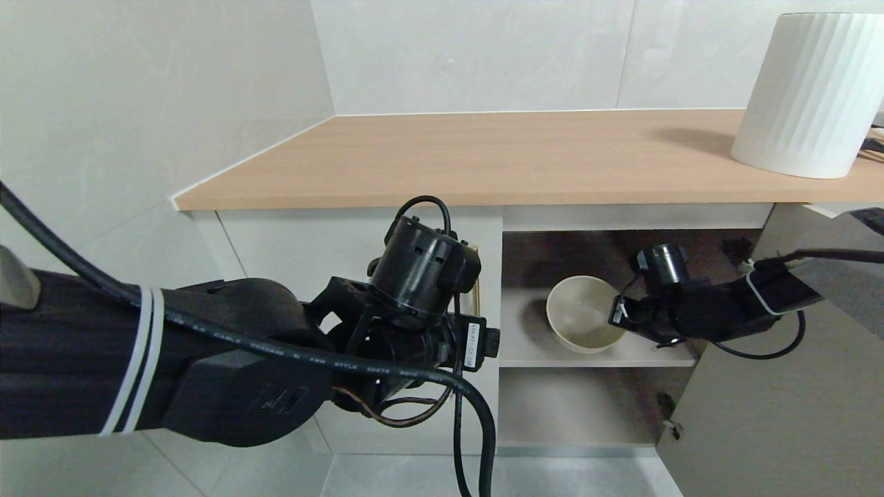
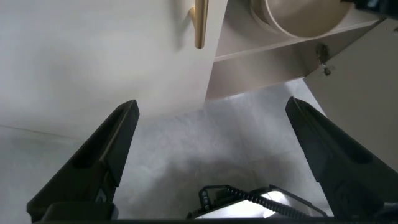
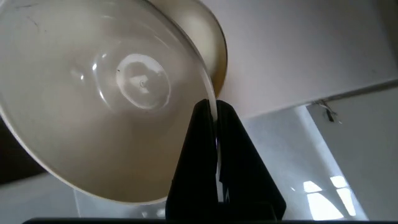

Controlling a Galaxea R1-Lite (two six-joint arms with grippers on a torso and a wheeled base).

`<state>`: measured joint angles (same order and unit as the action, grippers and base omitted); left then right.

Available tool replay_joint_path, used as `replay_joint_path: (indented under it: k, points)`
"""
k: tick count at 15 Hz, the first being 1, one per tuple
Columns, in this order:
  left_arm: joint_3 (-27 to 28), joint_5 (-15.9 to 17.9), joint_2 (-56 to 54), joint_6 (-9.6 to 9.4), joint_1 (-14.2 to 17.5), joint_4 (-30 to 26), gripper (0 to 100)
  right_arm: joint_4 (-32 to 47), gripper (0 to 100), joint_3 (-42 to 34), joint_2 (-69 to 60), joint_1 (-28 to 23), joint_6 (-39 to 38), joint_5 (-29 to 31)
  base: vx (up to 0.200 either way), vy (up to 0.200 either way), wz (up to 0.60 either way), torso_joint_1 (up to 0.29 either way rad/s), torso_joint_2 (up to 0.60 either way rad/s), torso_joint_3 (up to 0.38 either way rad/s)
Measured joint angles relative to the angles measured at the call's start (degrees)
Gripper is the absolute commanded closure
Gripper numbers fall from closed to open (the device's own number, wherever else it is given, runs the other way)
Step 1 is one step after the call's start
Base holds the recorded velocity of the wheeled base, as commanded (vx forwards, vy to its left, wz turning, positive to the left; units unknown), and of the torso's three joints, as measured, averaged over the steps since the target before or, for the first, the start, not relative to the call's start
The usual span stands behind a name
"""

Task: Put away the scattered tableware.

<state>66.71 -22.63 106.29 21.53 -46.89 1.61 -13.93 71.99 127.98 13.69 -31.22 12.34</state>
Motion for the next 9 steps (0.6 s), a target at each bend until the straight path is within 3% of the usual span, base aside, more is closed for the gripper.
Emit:
replay_joint_path:
  k: [9]
  points:
    - [0.0, 0.0, 0.5, 0.09, 0.0, 0.0, 0, -0.6, 100, 3.2, 3.6, -0.8, -0.6, 0.6, 0.000, 0.000, 0.00, 0.000, 0.00, 0.000]
